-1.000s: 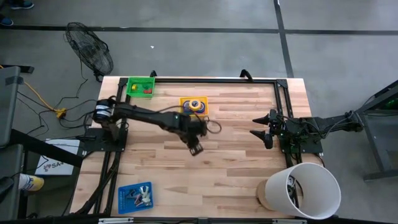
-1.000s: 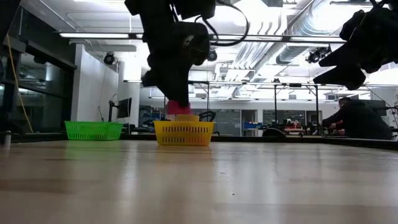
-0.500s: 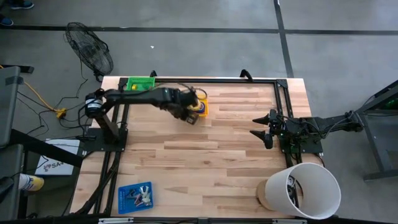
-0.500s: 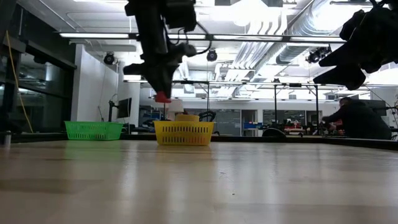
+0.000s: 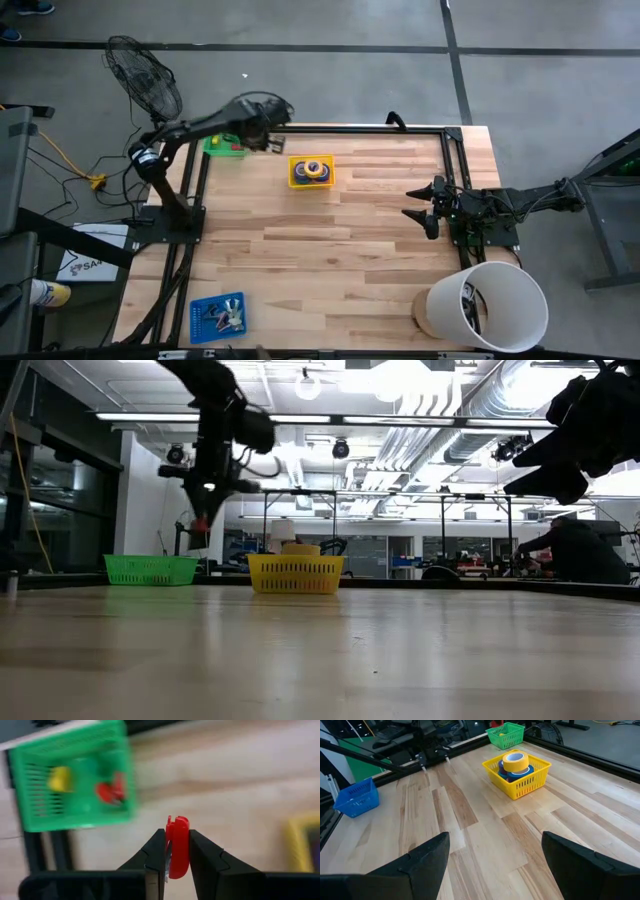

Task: Pick and place Stapler, Stapler remover, tape
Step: Put the red stapler into the green bin

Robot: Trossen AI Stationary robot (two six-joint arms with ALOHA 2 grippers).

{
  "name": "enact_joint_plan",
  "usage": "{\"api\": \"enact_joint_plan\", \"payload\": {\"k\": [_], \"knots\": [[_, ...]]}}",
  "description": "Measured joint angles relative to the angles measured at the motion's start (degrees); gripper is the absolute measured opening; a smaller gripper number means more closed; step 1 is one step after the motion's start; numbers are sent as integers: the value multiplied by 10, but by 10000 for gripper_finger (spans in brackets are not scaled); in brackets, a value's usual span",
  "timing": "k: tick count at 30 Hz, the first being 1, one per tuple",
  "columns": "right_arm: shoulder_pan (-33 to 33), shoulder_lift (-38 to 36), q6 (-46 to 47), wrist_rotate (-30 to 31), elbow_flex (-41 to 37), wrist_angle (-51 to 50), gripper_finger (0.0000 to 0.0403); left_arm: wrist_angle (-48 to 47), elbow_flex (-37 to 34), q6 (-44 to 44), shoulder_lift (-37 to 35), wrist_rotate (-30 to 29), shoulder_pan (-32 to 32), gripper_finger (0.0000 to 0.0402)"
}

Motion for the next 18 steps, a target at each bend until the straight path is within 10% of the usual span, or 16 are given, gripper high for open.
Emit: {"api": "enact_joint_plan", "payload": {"k": [18], "knots": [[0,0,0,0,0,0,307,34,-48,150,1,-12,225,56]]}}
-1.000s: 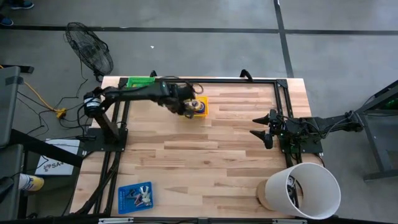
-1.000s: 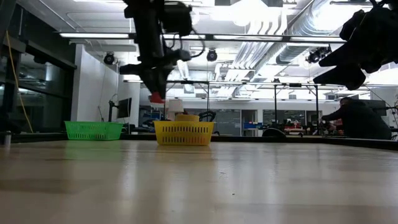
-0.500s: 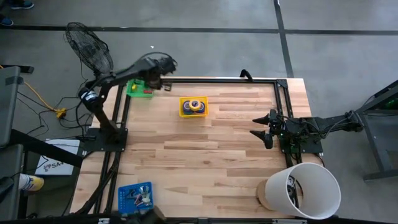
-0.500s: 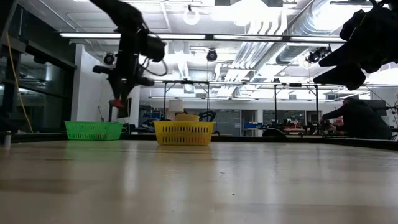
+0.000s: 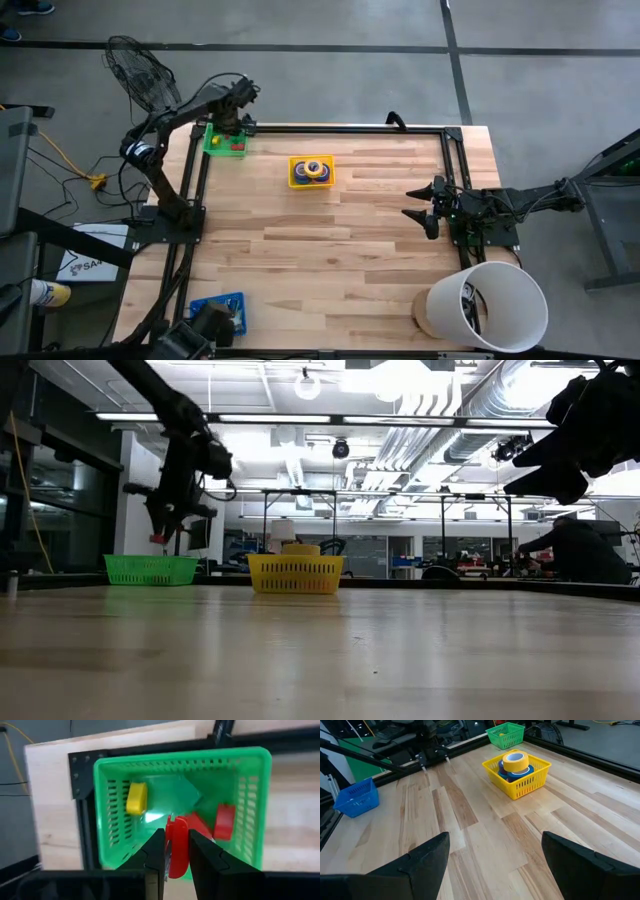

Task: Pick and place Stapler, Stapler remover, tape
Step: Put the red stapler into the green bin

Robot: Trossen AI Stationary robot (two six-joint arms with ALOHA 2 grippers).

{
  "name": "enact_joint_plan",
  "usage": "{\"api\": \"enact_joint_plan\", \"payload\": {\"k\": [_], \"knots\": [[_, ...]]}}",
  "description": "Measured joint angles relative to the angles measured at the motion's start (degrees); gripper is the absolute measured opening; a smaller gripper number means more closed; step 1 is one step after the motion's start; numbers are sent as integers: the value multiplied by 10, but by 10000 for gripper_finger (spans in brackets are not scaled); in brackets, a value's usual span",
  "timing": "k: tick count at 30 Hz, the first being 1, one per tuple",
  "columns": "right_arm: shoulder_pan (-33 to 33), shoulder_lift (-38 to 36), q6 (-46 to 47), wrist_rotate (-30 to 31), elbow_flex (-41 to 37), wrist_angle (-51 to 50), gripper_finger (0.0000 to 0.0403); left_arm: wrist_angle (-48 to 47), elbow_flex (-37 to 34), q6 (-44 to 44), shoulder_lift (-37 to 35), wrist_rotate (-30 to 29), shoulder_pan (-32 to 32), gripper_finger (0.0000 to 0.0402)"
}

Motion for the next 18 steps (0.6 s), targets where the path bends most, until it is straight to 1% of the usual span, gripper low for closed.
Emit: {"api": "enact_joint_plan", "payload": {"k": [3,6,9,15,18], "knots": [[0,0,0,0,0,0,307,58,-30,-1,1,8,19,56],[0,0,0,0,0,0,307,88,-44,-2,1,22,35,56],[0,0,0,0,0,0,307,94,-56,-1,1,14,40,56],[0,0,0,0,0,0,307,99,-58,-17,1,15,39,57],[0,0,0,0,0,0,307,97,-58,-17,1,15,39,76]]}}
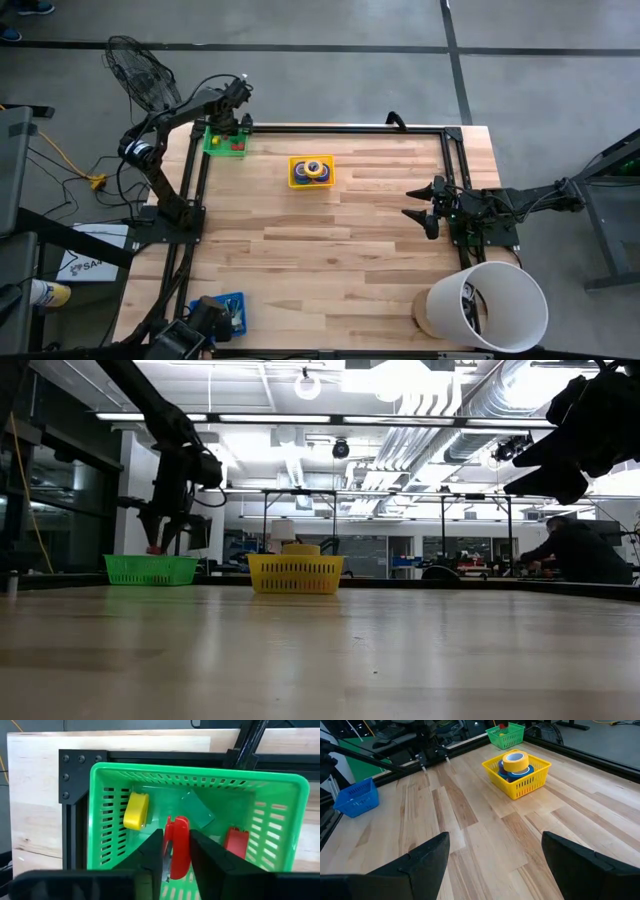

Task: Pick and place Stapler, Stapler remover, tape
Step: Put the red stapler into the green bin, then return to Home Position

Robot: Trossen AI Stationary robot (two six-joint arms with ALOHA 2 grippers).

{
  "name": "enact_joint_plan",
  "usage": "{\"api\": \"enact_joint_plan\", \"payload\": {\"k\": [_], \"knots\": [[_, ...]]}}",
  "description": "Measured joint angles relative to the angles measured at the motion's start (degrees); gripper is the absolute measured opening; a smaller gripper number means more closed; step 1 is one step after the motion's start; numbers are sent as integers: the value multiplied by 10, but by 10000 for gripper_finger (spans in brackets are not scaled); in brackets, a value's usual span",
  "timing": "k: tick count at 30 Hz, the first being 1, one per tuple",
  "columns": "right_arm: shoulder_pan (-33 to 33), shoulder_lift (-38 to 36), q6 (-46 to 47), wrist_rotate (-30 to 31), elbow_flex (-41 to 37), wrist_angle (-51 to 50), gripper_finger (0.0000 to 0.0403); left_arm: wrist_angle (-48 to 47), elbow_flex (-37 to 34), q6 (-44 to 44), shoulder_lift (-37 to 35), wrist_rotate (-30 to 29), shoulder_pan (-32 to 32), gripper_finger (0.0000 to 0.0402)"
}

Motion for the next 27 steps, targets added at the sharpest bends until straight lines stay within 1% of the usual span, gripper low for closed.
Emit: {"api": "enact_joint_plan", "payload": {"k": [6,11,15,22,27], "knots": [[0,0,0,0,0,0,307,-4,0,1,0,7,0,140],[0,0,0,0,0,0,307,-4,0,1,0,20,0,170],[0,0,0,0,0,0,307,-4,0,2,0,35,0,176],[0,0,0,0,0,0,307,26,0,32,-18,110,-8,177],[0,0,0,0,0,0,307,79,0,50,-63,168,-38,177]]}}
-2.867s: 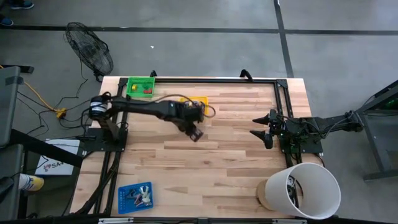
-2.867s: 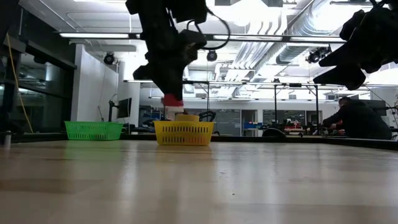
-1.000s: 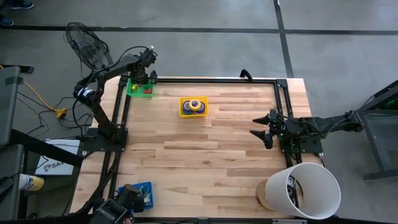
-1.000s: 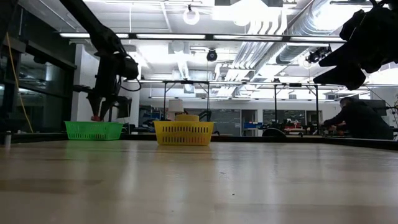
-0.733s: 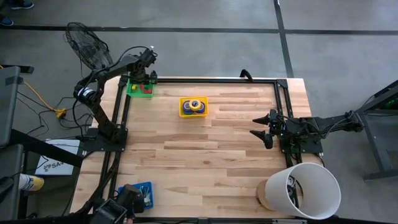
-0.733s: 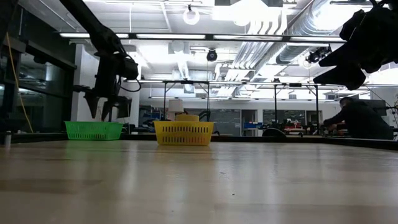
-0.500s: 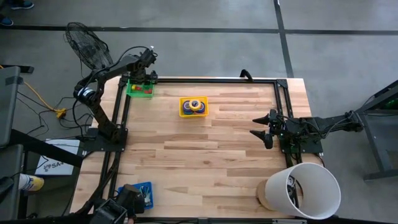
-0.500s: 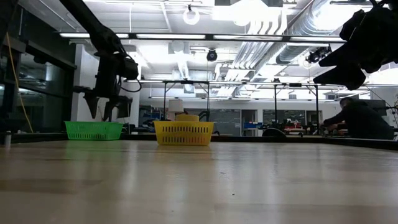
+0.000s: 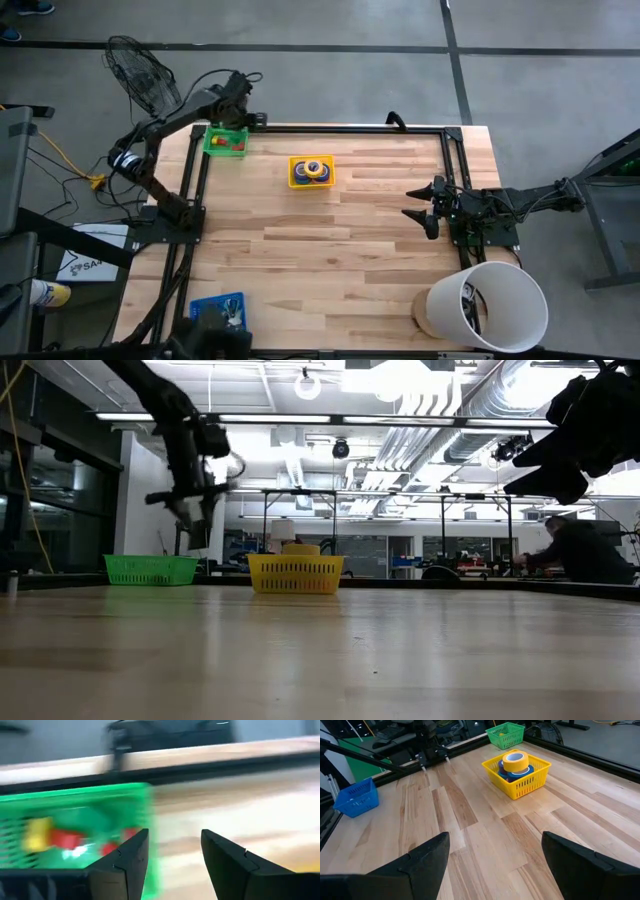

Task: Pick and place Stapler, Stapler remover, tape
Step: Return to Home Position

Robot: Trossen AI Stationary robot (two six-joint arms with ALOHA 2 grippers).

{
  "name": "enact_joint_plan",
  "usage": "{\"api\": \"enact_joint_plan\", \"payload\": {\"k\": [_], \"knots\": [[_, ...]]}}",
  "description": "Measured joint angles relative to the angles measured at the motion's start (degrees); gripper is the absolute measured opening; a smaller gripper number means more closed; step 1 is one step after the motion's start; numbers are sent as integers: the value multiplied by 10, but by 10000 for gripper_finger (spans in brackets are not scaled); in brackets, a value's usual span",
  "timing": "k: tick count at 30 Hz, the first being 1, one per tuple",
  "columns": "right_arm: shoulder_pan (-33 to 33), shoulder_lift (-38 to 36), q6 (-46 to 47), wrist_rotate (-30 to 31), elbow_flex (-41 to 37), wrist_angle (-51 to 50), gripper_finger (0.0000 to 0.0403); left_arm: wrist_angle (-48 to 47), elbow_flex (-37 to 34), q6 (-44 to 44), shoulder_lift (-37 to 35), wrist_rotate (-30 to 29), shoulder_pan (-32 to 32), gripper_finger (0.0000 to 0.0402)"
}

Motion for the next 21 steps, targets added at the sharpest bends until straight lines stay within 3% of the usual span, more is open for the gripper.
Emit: {"api": "enact_joint_plan", "payload": {"k": [6,21], "knots": [[0,0,0,0,0,0,307,28,0,-28,-66,22,-90,177],[0,0,0,0,0,0,307,110,0,-51,-180,-67,-404,177]]}}
